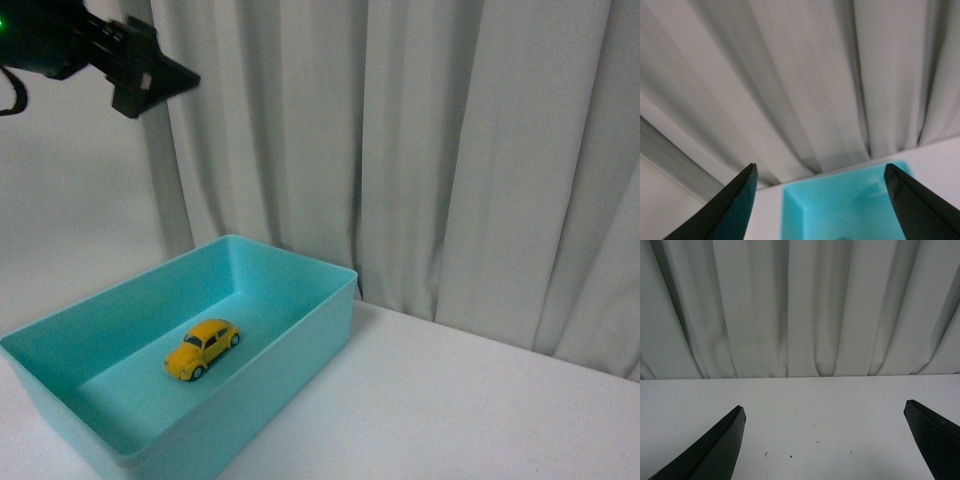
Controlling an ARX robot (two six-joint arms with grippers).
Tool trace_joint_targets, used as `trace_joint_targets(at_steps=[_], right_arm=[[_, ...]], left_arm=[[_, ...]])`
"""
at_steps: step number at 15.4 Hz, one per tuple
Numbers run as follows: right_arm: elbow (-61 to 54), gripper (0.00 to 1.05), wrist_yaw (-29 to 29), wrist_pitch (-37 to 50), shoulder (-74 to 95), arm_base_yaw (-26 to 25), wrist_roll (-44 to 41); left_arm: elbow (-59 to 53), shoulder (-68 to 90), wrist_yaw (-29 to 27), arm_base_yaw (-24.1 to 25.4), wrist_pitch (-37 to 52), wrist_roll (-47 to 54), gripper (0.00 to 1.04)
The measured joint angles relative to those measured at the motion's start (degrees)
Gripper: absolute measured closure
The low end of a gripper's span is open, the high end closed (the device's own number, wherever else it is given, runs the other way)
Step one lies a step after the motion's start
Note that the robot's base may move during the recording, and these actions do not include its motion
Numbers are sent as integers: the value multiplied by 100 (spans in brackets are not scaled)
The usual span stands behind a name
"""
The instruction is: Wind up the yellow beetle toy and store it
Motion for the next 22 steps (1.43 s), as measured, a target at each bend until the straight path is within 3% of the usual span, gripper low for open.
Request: trace_joint_targets(at_steps=[1, 3, 6, 8, 9, 16, 18, 22], right_arm=[[0, 7, 0, 2, 0, 0, 0], [0, 7, 2, 0, 0, 0, 0], [0, 7, -2, 2, 0, 0, 0], [0, 7, -13, 0, 0, 0, 0], [0, 7, 2, 2, 0, 0, 0], [0, 7, 2, 2, 0, 0, 0], [0, 7, 0, -2, 0, 0, 0], [0, 7, 2, 2, 0, 0, 0]], left_arm=[[-914, -848, 155, 79, 662, -944, 42], [-1943, -2232, 46, 61, 525, -1926, 65], [-2247, -2649, -184, -223, 588, -2083, 77], [-2815, -3171, -654, -782, 623, -2236, 99], [-3077, -3355, -942, -1016, 612, -2291, 103], [-3991, -4544, -2070, -2146, 391, -2328, 103], [-4120, -4828, -2686, -2846, 267, -2332, 103], [-4288, -5237, -2771, -2833, 11, -2339, 103]])
